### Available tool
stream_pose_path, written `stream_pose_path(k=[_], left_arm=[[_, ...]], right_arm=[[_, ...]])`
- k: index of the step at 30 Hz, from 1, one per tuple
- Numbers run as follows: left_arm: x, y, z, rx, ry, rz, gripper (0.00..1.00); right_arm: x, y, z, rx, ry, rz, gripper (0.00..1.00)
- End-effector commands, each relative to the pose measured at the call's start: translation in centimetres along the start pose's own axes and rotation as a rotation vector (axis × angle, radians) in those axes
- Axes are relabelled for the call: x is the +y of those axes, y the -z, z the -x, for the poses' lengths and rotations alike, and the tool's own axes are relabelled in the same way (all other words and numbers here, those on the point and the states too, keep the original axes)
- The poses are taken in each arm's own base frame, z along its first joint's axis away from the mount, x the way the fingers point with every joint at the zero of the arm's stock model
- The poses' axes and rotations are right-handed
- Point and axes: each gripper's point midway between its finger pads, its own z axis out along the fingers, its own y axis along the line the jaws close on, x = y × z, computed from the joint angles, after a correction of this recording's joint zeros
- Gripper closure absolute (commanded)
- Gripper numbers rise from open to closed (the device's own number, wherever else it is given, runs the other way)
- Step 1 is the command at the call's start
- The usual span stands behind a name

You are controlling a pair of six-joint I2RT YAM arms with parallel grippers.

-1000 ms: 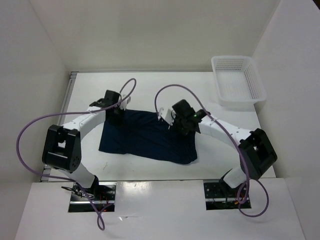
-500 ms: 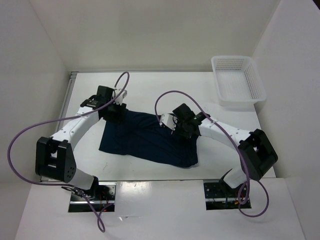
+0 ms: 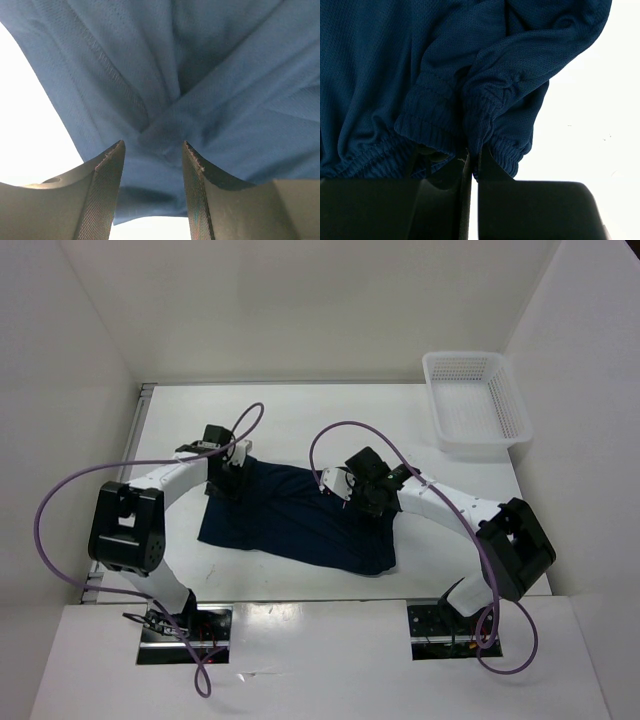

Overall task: Fold and stack the shorts
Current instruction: Fold the shorts

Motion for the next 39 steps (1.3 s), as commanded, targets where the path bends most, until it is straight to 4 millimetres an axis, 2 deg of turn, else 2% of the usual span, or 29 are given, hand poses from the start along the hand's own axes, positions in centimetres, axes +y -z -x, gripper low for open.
stream_pose_path(k=[1, 3, 5, 6, 7, 9, 10, 12, 15, 16, 18, 21, 24, 26, 28, 29, 32, 33, 35, 39], left_arm=[[0.1, -1.3, 0.2, 0.012, -0.001, -0.002, 0.43], [-0.3, -2.2, -0.5, 0.045, 0.002, -0.028, 0.43], [-0.9, -2.5, -0.7, 0.055, 0.004, -0.066, 0.48], [-0.9, -2.4, -0.3, 0.046, 0.003, -0.065, 0.57], [-1.0, -2.6, -0.5, 0.054, 0.004, -0.075, 0.62], [-0.8, -2.4, 0.4, 0.034, 0.001, -0.06, 0.73], [-0.8, -2.3, 0.2, 0.043, 0.002, -0.06, 0.83], [-0.2, -2.2, 0.6, 0.036, 0.001, -0.031, 0.89], [-0.1, -1.5, 1.4, 0.005, -0.002, -0.019, 0.89], [-0.1, -1.2, 1.6, -0.006, -0.002, -0.018, 0.84], [0.1, -1.1, 1.3, 0.005, -0.002, -0.01, 0.52], [0.6, -1.1, 1.7, -0.015, -0.003, 0.019, 0.51], [0.9, -0.5, 3.6, -0.08, -0.006, 0.035, 0.51], [0.9, -0.4, 4.0, -0.09, -0.007, 0.036, 0.51], [0.7, -0.2, 4.5, -0.101, -0.008, 0.027, 0.55], [0.7, -0.2, 4.5, -0.101, -0.008, 0.027, 0.6], [0.7, -0.4, 3.8, -0.081, -0.007, 0.026, 0.68], [0.7, -0.4, 3.8, -0.081, -0.007, 0.026, 0.75], [0.6, -0.4, 3.8, -0.082, -0.007, 0.017, 0.81], [0.5, -0.8, 2.6, -0.036, -0.004, 0.013, 0.95]], right_arm=[[-0.4, 0.4, 0.4, -0.014, 0.012, -0.012, 1.0], [-0.4, 0.4, 0.4, -0.014, 0.012, -0.012, 1.0], [-0.5, 0.5, 0.5, -0.014, 0.012, -0.012, 1.0], [-0.5, 0.5, 0.5, -0.014, 0.012, -0.012, 1.0], [-0.5, 0.5, 0.5, -0.014, 0.012, -0.012, 1.0], [-0.4, 0.3, 0.4, -0.007, 0.012, -0.007, 1.0], [-0.4, 0.3, 0.4, -0.007, 0.012, -0.007, 1.0], [-0.4, 0.3, 0.4, -0.007, 0.012, -0.007, 1.0], [-0.7, 0.3, 0.4, -0.009, 0.011, -0.02, 1.0], [-0.7, 0.3, 0.4, -0.009, 0.011, -0.02, 1.0], [-0.7, 0.3, 0.4, -0.009, 0.021, -0.02, 1.0], [-0.8, 0.3, 0.6, -0.016, 0.02, -0.025, 1.0], [-0.8, 0.0, 0.5, -0.008, 0.03, -0.02, 1.0], [-0.8, 0.0, 0.5, -0.008, 0.03, -0.02, 1.0], [-0.5, -0.1, 0.2, -0.001, 0.03, -0.014, 1.0], [-0.6, 0.1, 0.3, -0.008, 0.03, -0.02, 1.0], [-0.6, 0.1, 0.3, -0.008, 0.03, -0.02, 1.0], [-0.6, 0.1, 0.3, -0.008, 0.03, -0.02, 1.0], [-0.7, 0.1, 0.3, -0.008, 0.039, -0.02, 1.0], [-0.7, 0.1, 0.3, -0.008, 0.039, -0.02, 1.0]])
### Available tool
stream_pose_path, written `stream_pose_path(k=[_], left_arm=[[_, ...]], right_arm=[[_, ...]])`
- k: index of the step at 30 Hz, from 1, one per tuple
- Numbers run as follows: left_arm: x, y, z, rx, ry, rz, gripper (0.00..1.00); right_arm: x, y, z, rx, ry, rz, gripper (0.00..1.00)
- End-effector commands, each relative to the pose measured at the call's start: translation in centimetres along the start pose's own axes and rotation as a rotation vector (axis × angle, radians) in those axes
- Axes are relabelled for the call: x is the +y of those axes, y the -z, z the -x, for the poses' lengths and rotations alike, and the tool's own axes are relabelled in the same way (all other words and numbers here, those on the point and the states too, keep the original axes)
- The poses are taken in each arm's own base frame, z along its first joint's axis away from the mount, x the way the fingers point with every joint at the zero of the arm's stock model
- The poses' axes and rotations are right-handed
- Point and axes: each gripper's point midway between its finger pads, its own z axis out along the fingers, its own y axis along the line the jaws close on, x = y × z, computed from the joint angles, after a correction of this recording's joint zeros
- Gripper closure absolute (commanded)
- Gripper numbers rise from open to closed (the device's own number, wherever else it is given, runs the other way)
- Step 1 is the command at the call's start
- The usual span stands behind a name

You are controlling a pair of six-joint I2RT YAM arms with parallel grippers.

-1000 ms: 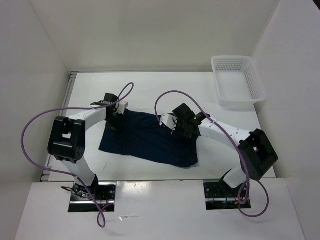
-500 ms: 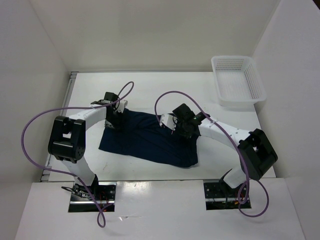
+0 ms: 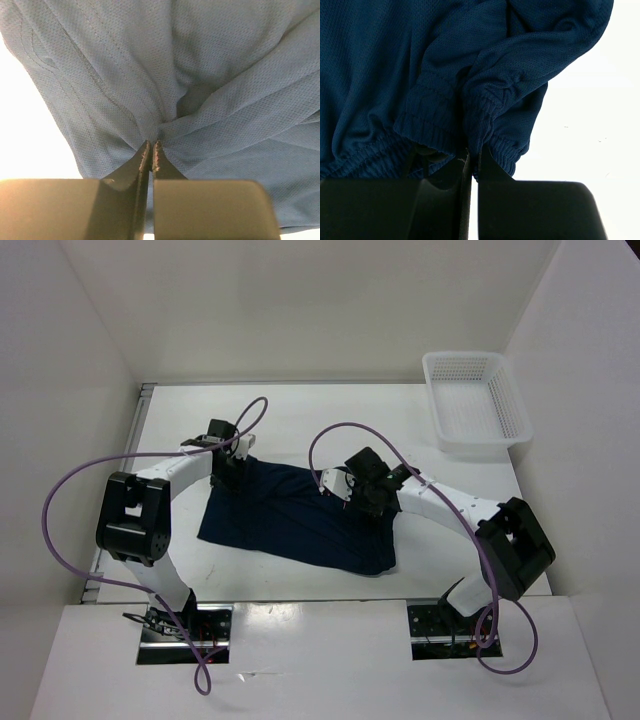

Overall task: Fold and stack the shorts
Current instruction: Fold the shorts

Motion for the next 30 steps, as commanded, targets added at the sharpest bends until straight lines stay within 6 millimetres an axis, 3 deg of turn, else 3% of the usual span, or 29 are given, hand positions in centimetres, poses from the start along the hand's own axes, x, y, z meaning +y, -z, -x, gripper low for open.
stream_pose_path(k=[1, 5, 7, 8, 10, 11, 13, 14, 16, 17, 20, 21, 22, 24, 26, 30], left_arm=[[0.1, 0.7, 0.4, -0.014, -0.001, -0.001, 0.98], [0.4, 1.0, 1.2, -0.033, -0.001, 0.016, 1.0], [1.2, 1.6, 3.3, -0.091, -0.002, 0.062, 1.0], [2.9, 2.9, 6.7, -0.189, 0.01, 0.132, 1.0], [4.7, 5.1, 11.2, -0.325, 0.031, 0.202, 1.0], [6.2, 8.3, 16.0, -0.478, 0.054, 0.264, 1.0], [7.4, 12.4, 20.4, -0.633, 0.078, 0.303, 1.0], [8.0, 15.0, 22.6, -0.712, 0.09, 0.316, 1.0], [7.9, 17.2, 23.8, -0.787, 0.089, 0.313, 1.0], [7.6, 17.5, 23.8, -0.799, 0.084, 0.301, 1.0], [7.3, 16.3, 20.6, -0.761, 0.083, 0.298, 1.0], [7.1, 17.0, 19.6, -0.767, 0.083, 0.298, 1.0], [7.0, 15.1, 17.2, -0.709, 0.081, 0.294, 1.0], [6.0, 15.0, 14.4, -0.66, 0.067, 0.257, 1.0], [5.1, 14.0, 10.5, -0.606, 0.059, 0.228, 1.0], [4.2, 12.6, 5.0, -0.513, 0.051, 0.214, 1.0]], right_arm=[[-0.5, 0.2, 0.4, -0.012, 0.01, -0.018, 1.0], [-1.1, 0.1, 0.2, -0.005, 0.008, -0.055, 1.0], [-3.1, 0.3, 0.7, -0.009, -0.001, -0.149, 1.0], [-4.1, 0.4, 0.6, -0.007, -0.014, -0.194, 1.0], [-7.6, 1.3, 0.8, -0.02, -0.064, -0.323, 1.0], [-9.5, 1.6, -0.4, -0.006, -0.128, -0.366, 1.0], [-12.5, 2.6, -0.5, -0.032, -0.222, -0.438, 1.0], [-13.7, 3.1, -1.9, -0.012, -0.268, -0.469, 1.0], [-14.4, 3.5, -2.1, -0.022, -0.281, -0.49, 1.0], [-14.3, 3.6, -2.1, -0.028, -0.282, -0.495, 1.0], [-15.0, 4.6, -3.1, -0.025, -0.307, -0.548, 1.0], [-15.5, 4.8, -3.5, -0.017, -0.32, -0.567, 1.0], [-15.9, 5.3, -3.9, -0.02, -0.332, -0.581, 1.0], [-16.8, 6.3, -4.0, -0.034, -0.349, -0.595, 1.0], [-15.6, 6.3, -3.9, -0.044, -0.336, -0.535, 1.0], [-12.0, 5.3, -2.2, -0.079, -0.255, -0.395, 1.0]])
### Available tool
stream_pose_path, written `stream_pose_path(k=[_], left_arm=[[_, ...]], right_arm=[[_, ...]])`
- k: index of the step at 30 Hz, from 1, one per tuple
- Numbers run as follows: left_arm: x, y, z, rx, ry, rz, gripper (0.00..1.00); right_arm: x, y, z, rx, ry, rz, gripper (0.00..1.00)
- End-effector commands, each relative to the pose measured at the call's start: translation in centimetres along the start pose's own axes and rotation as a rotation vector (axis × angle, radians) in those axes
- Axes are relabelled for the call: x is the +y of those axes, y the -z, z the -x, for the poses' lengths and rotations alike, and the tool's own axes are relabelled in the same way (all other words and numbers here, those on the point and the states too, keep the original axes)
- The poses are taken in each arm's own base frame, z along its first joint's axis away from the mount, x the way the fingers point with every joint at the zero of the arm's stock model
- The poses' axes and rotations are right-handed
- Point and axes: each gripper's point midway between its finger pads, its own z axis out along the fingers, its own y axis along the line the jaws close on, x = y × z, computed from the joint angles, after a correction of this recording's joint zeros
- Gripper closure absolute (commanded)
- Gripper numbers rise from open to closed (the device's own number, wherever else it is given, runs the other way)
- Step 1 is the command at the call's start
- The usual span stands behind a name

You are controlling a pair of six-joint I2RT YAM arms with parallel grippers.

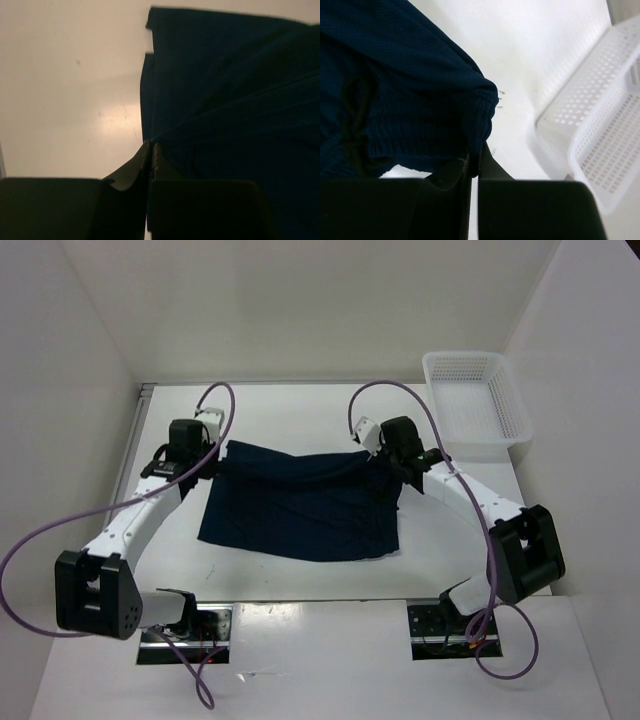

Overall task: Fold and stack the shorts
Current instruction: Fold the shorts

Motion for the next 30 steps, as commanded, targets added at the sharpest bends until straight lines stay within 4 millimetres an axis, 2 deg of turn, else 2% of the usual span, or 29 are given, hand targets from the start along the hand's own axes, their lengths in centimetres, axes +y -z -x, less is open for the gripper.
stream_pose_path(k=[1, 4, 5, 7, 8, 10, 11, 12, 13, 15, 16, 17, 18, 19, 20, 22, 23, 24, 25, 27, 29, 30], left_arm=[[0.3, 2.4, -1.3, -0.005, -0.003, 0.008, 1.0], [1.2, 3.5, -3.2, 0.013, 0.005, 0.045, 1.0], [1.2, 4.2, -3.5, 0.002, 0.006, 0.046, 1.0], [0.9, 4.7, -4.7, 0.018, 0.005, 0.029, 1.0], [0.8, 5.4, -5.1, 0.018, 0.005, 0.018, 1.0], [0.3, 6.2, -6.6, 0.053, 0.002, -0.006, 1.0], [0.2, 6.1, -7.6, 0.068, 0.001, -0.007, 1.0], [0.2, 6.2, -8.4, 0.087, -0.001, -0.009, 1.0], [-0.1, 6.3, -9.1, 0.102, -0.008, -0.017, 1.0], [0.1, 6.2, -10.5, 0.128, -0.011, 0.003, 1.0], [0.3, 5.6, -10.1, 0.114, -0.01, 0.014, 1.0], [1.1, 5.3, -10.3, 0.125, 0.004, 0.041, 1.0], [1.0, 4.8, -10.5, 0.14, 0.003, 0.04, 1.0], [1.4, 4.1, -9.4, 0.142, 0.015, 0.043, 1.0], [1.4, 3.7, -9.0, 0.149, 0.022, 0.03, 1.0], [1.1, 2.3, -8.3, 0.171, 0.022, 0.009, 1.0], [1.1, 1.9, -6.1, 0.13, 0.025, 0.004, 1.0], [0.9, 0.9, -5.6, 0.13, 0.026, -0.009, 1.0], [1.0, 0.5, -4.9, 0.121, 0.026, -0.008, 1.0], [1.2, -0.2, -2.4, 0.086, 0.028, -0.005, 1.0], [1.5, -0.2, -0.8, 0.056, 0.029, 0.007, 1.0], [1.7, 0.0, 0.3, 0.032, 0.03, 0.009, 1.0]], right_arm=[[1.8, 2.3, 1.2, -0.064, 0.057, 0.075, 1.0], [3.8, 3.0, 0.0, -0.051, 0.123, 0.162, 1.0], [3.8, 3.8, 0.0, -0.062, 0.138, 0.171, 1.0], [5.1, 4.5, -0.8, -0.077, 0.19, 0.231, 1.0], [4.6, 5.7, -0.4, -0.119, 0.234, 0.22, 1.0], [6.1, 6.9, -1.2, -0.15, 0.306, 0.275, 1.0], [6.1, 8.2, -1.0, -0.187, 0.371, 0.261, 1.0], [7.4, 8.3, -2.3, -0.167, 0.406, 0.295, 1.0], [8.2, 8.7, -2.5, -0.178, 0.456, 0.313, 1.0], [8.1, 8.6, -3.0, -0.167, 0.457, 0.295, 1.0], [7.6, 8.4, -2.7, -0.166, 0.44, 0.266, 1.0], [7.3, 7.9, -2.9, -0.141, 0.428, 0.246, 1.0], [6.3, 7.2, -2.5, -0.125, 0.409, 0.235, 1.0], [5.7, 6.8, -2.2, -0.124, 0.369, 0.233, 1.0], [4.0, 6.4, -1.6, -0.131, 0.314, 0.212, 1.0], [3.4, 4.4, -1.3, -0.115, 0.255, 0.2, 1.0], [2.2, 3.8, -0.9, -0.102, 0.252, 0.143, 1.0], [1.9, 2.7, -0.8, -0.088, 0.251, 0.117, 1.0], [0.2, 2.1, 0.7, -0.127, 0.236, 0.035, 1.0], [-1.9, 1.0, 1.0, -0.092, 0.209, -0.076, 1.0], [-4.7, 1.8, 3.2, -0.132, 0.154, -0.15, 1.0], [-5.3, 2.2, 3.8, -0.143, 0.122, -0.169, 1.0]])
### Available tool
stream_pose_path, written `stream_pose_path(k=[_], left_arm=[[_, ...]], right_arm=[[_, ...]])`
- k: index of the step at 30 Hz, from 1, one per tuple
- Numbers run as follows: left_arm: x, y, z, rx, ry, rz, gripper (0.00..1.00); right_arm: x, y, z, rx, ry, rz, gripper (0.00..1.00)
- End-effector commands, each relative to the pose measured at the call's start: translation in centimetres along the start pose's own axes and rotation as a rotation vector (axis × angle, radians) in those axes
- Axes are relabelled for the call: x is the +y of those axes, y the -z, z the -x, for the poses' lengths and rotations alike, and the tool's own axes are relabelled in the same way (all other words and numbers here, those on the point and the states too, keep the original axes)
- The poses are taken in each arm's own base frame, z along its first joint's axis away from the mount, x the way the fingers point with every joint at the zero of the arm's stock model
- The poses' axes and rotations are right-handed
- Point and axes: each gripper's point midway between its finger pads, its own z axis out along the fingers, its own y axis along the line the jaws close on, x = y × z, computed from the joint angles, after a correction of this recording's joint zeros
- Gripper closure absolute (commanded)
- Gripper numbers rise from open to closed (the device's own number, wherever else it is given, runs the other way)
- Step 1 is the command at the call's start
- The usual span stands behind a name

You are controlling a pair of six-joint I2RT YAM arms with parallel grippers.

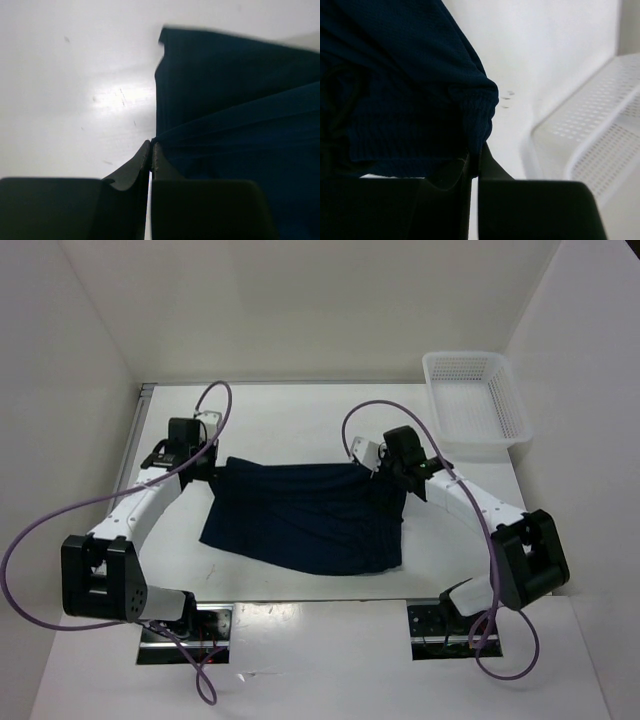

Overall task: Fold and stack the shorts
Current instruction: Fold the shorts

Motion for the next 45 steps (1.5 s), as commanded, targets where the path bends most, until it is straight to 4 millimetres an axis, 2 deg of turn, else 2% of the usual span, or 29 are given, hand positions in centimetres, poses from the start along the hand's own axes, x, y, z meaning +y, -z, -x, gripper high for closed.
stream_pose_path(k=[1, 3, 5, 6, 7, 8, 9, 11, 12, 13, 15, 16, 18, 22, 25, 27, 31, 32, 34, 35, 36, 38, 40, 43, 44, 45], left_arm=[[0.9, 1.2, 5.2, -0.142, 0.009, 0.022, 1.0], [0.8, 2.1, 5.8, -0.165, 0.01, 0.013, 1.0], [0.6, 2.2, 4.9, -0.14, 0.008, 0.002, 1.0], [0.4, 2.5, 4.2, -0.126, 0.007, -0.009, 1.0], [0.3, 2.5, 3.6, -0.12, 0.007, -0.009, 1.0], [0.2, 2.7, 1.9, -0.092, 0.006, -0.011, 1.0], [0.0, 2.7, 1.1, -0.082, 0.005, -0.021, 1.0], [-0.5, 2.9, -1.0, -0.046, -0.002, -0.03, 1.0], [-1.0, 2.6, -2.5, -0.016, -0.011, -0.04, 1.0], [-1.0, 2.5, -3.6, 0.017, -0.012, -0.042, 1.0], [-1.6, 3.2, -4.4, 0.036, -0.02, -0.061, 1.0], [-2.1, 3.7, -5.5, 0.068, -0.029, -0.081, 1.0], [-2.7, 4.2, -6.7, 0.099, -0.04, -0.104, 1.0], [-3.9, 5.5, -9.9, 0.159, -0.071, -0.142, 1.0], [-4.1, 5.9, -11.5, 0.219, -0.071, -0.157, 1.0], [-4.5, 6.2, -11.7, 0.239, -0.069, -0.182, 1.0], [-3.8, 5.3, -10.3, 0.239, -0.049, -0.158, 1.0], [-3.1, 5.3, -8.9, 0.215, -0.022, -0.15, 1.0], [-2.7, 5.2, -7.8, 0.203, -0.001, -0.145, 1.0], [-2.6, 5.1, -7.5, 0.2, 0.009, -0.153, 1.0], [-2.3, 5.3, -6.3, 0.173, 0.016, -0.145, 1.0], [-2.3, 5.7, -5.5, 0.157, 0.027, -0.161, 1.0], [-2.7, 6.9, -4.7, 0.141, 0.029, -0.192, 1.0], [-3.3, 8.5, -5.2, 0.141, 0.032, -0.226, 1.0], [-3.6, 8.5, -6.7, 0.169, 0.035, -0.239, 1.0], [-4.5, 9.1, -7.2, 0.161, 0.005, -0.26, 1.0]], right_arm=[[-10.0, 4.0, 4.3, -0.114, -0.126, -0.327, 1.0], [-10.7, 5.0, 4.6, -0.134, -0.132, -0.35, 1.0], [-10.3, 6.3, 5.1, -0.164, -0.122, -0.315, 1.0], [-8.7, 6.7, 6.4, -0.228, -0.075, -0.234, 1.0], [-6.5, 8.1, 5.8, -0.237, 0.002, -0.157, 1.0], [-4.5, 8.7, 5.9, -0.26, 0.058, -0.093, 1.0], [-1.5, 9.4, 6.9, -0.299, 0.147, -0.017, 1.0], [4.2, 10.0, 5.1, -0.284, 0.293, 0.112, 1.0], [6.5, 10.2, 5.2, -0.291, 0.365, 0.158, 1.0], [8.6, 9.6, 3.7, -0.258, 0.402, 0.208, 1.0], [10.8, 9.6, 2.2, -0.224, 0.472, 0.28, 1.0], [11.9, 9.3, 1.4, -0.211, 0.515, 0.313, 1.0], [13.1, 8.8, -0.1, -0.173, 0.567, 0.35, 1.0], [14.1, 8.4, -1.9, -0.127, 0.677, 0.387, 1.0], [15.2, 8.3, -3.1, -0.099, 0.706, 0.437, 1.0], [15.2, 8.4, -3.3, -0.088, 0.718, 0.44, 1.0], [14.5, 8.2, -3.5, -0.047, 0.68, 0.415, 1.0], [13.4, 8.1, -3.0, -0.056, 0.631, 0.403, 1.0], [12.5, 8.3, -3.1, -0.057, 0.57, 0.424, 1.0], [10.8, 8.5, -2.5, -0.072, 0.521, 0.389, 1.0], [10.7, 8.8, -2.4, -0.085, 0.502, 0.4, 1.0], [9.4, 9.5, -2.0, -0.103, 0.482, 0.371, 1.0], [8.5, 10.5, -3.0, -0.11, 0.498, 0.358, 1.0], [7.9, 12.0, -3.7, -0.126, 0.584, 0.327, 1.0], [8.9, 12.1, -4.6, -0.115, 0.606, 0.358, 1.0], [9.2, 12.2, -4.9, -0.117, 0.627, 0.363, 1.0]])
